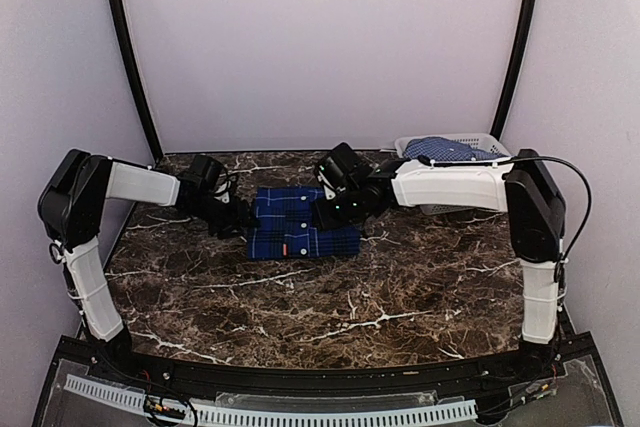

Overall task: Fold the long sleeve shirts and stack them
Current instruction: Pick up the square-folded shirt from the center of the board.

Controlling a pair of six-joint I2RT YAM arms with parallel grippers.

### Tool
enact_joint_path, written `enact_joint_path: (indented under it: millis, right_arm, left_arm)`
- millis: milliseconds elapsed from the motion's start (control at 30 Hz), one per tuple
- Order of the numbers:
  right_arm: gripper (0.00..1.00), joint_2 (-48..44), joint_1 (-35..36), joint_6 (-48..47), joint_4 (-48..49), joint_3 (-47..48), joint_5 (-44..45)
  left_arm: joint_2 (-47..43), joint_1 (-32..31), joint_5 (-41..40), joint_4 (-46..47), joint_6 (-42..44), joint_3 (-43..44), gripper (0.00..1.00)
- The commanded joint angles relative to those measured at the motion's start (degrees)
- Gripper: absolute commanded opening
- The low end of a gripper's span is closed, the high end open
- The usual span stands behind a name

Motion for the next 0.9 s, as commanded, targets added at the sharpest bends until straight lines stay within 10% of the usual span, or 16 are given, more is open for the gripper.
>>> enact_joint_path:
  millis: [0, 400, 733, 867]
  right_arm:
    - [0.46, -3.1, -1.7, 1.4, 2.9, -8.2, -0.3]
    - [0.32, -2.8, -2.4, 3.8, 7.5, -18.1, -3.2]
    - [0.42, -6.8, -2.4, 3.3, 6.5, -17.3, -2.5]
    - [0.48, -8.9, -2.8, 3.2, 6.2, -17.2, -2.2]
  left_arm:
    - [2.6, -0.6, -2.5, -3.8, 1.3, 3.5, 0.57]
    - [7.8, -3.8, -7.1, -7.7, 1.1, 6.7, 0.42]
    - [7.2, -3.9, -6.0, -7.1, 0.2, 7.5, 0.01]
    - [5.0, -3.9, -5.3, -7.9, 0.8, 7.4, 0.0]
